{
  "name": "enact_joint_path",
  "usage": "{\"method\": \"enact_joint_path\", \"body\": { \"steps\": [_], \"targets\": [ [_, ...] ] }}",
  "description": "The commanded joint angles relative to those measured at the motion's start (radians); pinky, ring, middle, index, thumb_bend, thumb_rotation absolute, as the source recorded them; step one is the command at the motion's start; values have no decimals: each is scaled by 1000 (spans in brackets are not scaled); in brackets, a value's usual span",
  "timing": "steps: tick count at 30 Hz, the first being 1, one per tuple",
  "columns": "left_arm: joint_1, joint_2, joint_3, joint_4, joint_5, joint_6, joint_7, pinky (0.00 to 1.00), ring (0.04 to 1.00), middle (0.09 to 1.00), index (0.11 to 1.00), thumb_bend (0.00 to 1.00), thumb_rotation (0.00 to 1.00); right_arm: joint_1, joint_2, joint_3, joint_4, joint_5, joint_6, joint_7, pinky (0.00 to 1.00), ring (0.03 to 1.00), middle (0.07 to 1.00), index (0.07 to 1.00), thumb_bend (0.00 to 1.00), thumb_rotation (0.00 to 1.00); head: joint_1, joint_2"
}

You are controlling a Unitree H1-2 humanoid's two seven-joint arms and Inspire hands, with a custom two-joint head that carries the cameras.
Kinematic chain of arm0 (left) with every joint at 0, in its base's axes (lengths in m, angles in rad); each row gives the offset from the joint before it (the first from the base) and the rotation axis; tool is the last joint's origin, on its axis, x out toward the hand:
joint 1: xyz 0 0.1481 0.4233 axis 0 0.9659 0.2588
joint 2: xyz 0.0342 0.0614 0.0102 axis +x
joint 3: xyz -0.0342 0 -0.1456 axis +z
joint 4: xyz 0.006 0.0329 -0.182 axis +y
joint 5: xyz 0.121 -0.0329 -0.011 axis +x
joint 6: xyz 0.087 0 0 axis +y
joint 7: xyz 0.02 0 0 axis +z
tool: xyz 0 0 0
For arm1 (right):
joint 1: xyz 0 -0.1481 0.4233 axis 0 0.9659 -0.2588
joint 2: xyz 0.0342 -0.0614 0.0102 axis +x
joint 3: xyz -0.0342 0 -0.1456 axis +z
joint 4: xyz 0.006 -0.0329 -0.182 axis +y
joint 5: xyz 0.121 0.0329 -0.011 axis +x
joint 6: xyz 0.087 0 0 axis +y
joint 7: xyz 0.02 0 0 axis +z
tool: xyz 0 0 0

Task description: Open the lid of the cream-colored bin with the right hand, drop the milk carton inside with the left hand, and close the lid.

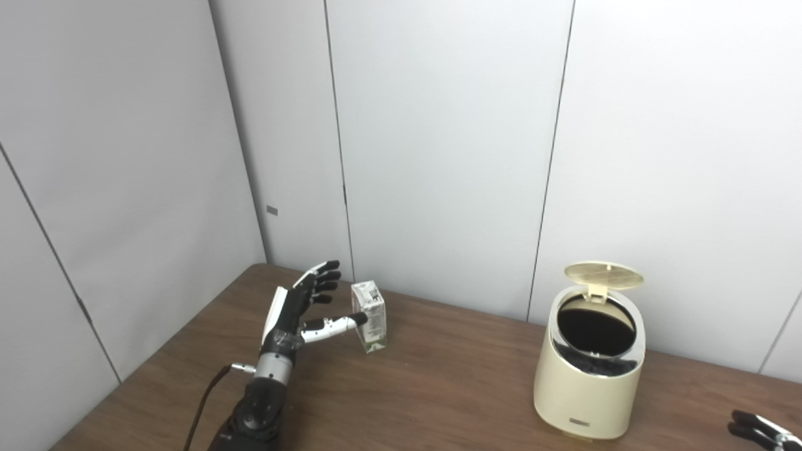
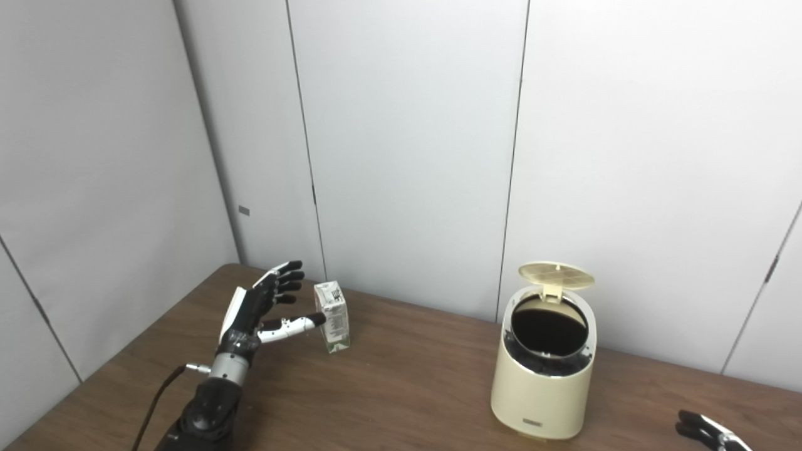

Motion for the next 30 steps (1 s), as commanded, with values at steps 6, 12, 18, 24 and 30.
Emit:
{"method": "enact_joint_path", "body": {
  "steps": [6, 12, 18, 24, 30],
  "targets": [
    [-57, 8, -34, 23, 6, -51, 57, 731, 791, 815, 867, 920, 234, -12, -16, -23, -51, 12, -4, -6, 398, 637, 787, 801, 936, 388, -6, 5],
    [-71, -2, -60, 55, -5, -52, 69, 730, 785, 821, 883, 914, 221, 0, -28, -23, -66, 13, 2, 9, 383, 629, 799, 793, 971, 420, -6, 8],
    [-81, -10, -71, 93, -29, -52, 61, 761, 798, 828, 874, 918, 221, 13, -28, -27, -81, 27, 8, 11, 405, 643, 803, 793, 969, 417, -10, 12],
    [-89, -12, -87, 122, -16, -52, 86, 768, 792, 821, 852, 917, 219, 20, -26, -32, -84, 36, 14, 10, 417, 646, 798, 793, 958, 396, -11, 19],
    [-88, -17, -96, 132, -12, -52, 107, 728, 778, 809, 843, 916, 208, 23, -31, -36, -89, 36, 17, 10, 424, 649, 798, 794, 944, 394, -12, 22]
  ]
}}
